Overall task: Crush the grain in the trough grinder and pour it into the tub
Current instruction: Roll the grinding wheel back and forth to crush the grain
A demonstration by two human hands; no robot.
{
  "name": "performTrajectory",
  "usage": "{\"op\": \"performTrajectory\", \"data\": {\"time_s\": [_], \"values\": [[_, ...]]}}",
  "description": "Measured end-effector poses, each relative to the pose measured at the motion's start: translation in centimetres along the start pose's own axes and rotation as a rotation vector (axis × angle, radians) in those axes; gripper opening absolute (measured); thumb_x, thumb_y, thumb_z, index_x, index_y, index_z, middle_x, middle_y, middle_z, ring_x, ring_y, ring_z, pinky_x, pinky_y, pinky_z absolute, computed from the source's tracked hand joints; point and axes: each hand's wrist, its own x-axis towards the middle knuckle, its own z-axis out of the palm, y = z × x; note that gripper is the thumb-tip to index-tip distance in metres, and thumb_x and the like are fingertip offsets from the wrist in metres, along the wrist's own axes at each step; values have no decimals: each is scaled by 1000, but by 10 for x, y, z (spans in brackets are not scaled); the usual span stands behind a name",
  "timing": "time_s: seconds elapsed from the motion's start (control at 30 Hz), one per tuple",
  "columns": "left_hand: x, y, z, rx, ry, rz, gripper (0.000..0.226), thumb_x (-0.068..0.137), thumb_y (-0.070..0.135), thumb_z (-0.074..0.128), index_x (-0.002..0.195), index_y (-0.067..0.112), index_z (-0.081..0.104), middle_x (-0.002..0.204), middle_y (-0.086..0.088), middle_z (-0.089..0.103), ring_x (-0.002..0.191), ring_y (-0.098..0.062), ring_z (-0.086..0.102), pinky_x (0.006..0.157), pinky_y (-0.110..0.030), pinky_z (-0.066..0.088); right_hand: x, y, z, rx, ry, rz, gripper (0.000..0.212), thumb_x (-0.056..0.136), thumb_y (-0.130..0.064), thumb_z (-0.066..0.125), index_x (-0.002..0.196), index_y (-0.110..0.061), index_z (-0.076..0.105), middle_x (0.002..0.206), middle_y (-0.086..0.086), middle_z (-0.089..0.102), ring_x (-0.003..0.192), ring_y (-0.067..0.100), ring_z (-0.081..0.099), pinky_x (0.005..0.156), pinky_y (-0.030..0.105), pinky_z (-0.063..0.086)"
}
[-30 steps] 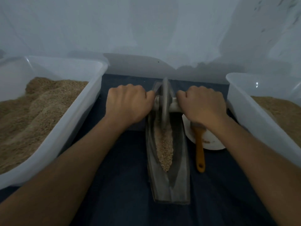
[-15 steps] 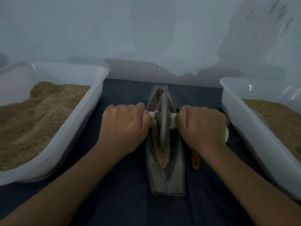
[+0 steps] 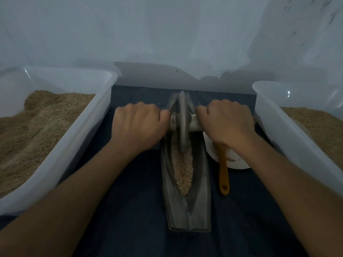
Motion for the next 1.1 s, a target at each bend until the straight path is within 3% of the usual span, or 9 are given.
{"op": "performTrajectory", "data": {"time_s": [0.1,0.17,0.27,0.33,0.47,0.6,0.77,0.97,1.1], "values": [[45,-13,1,-47,-166,-38,51,83,37,-4,92,18,42,76,-4,33,74,-26,39,61,-37,31,37,14,10,12,-280,9,56,71,-49,-5,79,-22,43,79,3,45,67,21,41,54,34,19],[60,-13,4,-71,-257,-71,52,80,43,-3,89,18,43,84,-7,41,78,-28,41,67,-41,31,49,21,12,37,-415,-1,42,79,-46,8,87,-22,42,81,2,40,69,20,41,57,36,25],[61,-7,7,-74,-184,-168,48,93,47,8,76,18,42,94,-11,59,82,-31,52,67,-39,31,52,25,14,70,-456,-24,19,96,-34,28,96,-21,41,87,3,43,71,19,42,63,40,32],[53,-5,7,-38,-120,-150,44,97,40,11,79,18,45,87,-9,56,79,-30,51,63,-37,32,42,20,8,77,-399,53,35,91,-42,18,89,-20,45,84,4,47,69,20,43,58,36,27],[9,-4,6,-29,47,17,18,99,20,29,83,22,36,71,-2,37,63,-25,38,53,-30,26,2,0,3,-32,36,58,42,96,-39,27,66,-16,45,61,1,44,53,20,38,51,31,18],[-30,6,-2,-180,215,-88,34,98,26,34,64,22,35,53,9,34,45,-17,29,53,-31,12,-51,-19,-8,27,217,124,52,98,-37,25,50,-21,37,45,-6,33,39,12,26,48,27,12],[-39,13,-11,-225,269,-79,31,99,27,36,68,26,31,58,9,32,53,-16,28,63,-37,17,-79,-20,-16,65,278,94,48,100,-36,24,56,-23,38,46,-7,34,39,13,31,46,25,18],[-28,8,1,-217,246,-141,35,97,32,31,63,27,34,51,9,33,45,-14,30,56,-34,14,-49,-18,-12,40,246,114,56,97,-39,27,44,-21,36,42,-7,31,38,11,25,48,26,11],[-4,3,8,15,183,-62,31,92,21,32,63,18,39,55,7,30,46,-15,23,51,-25,11,-12,-4,-1,35,77,82,60,86,-52,10,59,-16,49,59,0,46,52,17,37,51,32,13]]}}
